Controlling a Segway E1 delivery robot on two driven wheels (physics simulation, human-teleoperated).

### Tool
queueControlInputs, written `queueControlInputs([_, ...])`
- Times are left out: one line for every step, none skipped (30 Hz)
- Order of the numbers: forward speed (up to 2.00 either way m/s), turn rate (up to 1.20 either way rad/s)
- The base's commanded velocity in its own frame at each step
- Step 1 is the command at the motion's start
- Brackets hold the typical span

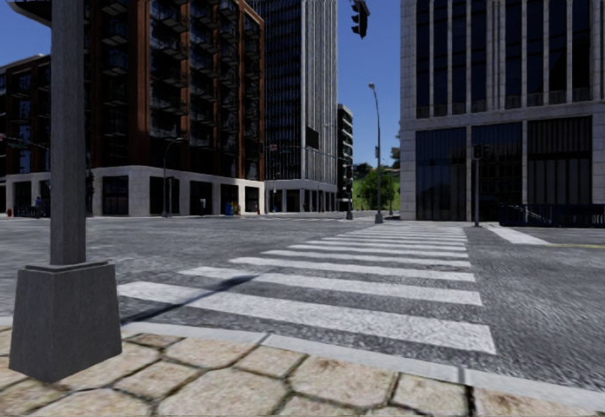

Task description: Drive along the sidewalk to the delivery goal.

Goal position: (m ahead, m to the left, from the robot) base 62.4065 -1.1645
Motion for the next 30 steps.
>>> queueControlInputs([1.53,-0.39])
queueControlInputs([1.53,-0.46])
queueControlInputs([1.53,-0.46])
queueControlInputs([1.53,-0.47])
queueControlInputs([1.53,-0.48])
queueControlInputs([1.53,-0.48])
queueControlInputs([1.53,-0.48])
queueControlInputs([1.53,-0.48])
queueControlInputs([1.53,-0.48])
queueControlInputs([1.53,-0.48])
queueControlInputs([1.53,-0.48])
queueControlInputs([1.53,-0.48])
queueControlInputs([1.53,-0.48])
queueControlInputs([1.53,-0.32])
queueControlInputs([1.53,-0.14])
queueControlInputs([1.54,-0.04])
queueControlInputs([1.54,-0.04])
queueControlInputs([1.55,-0.01])
queueControlInputs([1.69,0.00])
queueControlInputs([2.00,0.00])
queueControlInputs([2.00,0.00])
queueControlInputs([2.00,0.00])
queueControlInputs([2.00,0.00])
queueControlInputs([2.00,0.00])
queueControlInputs([2.00,0.00])
queueControlInputs([2.00,0.00])
queueControlInputs([2.00,0.00])
queueControlInputs([2.00,0.00])
queueControlInputs([2.00,0.00])
queueControlInputs([2.00,0.00])
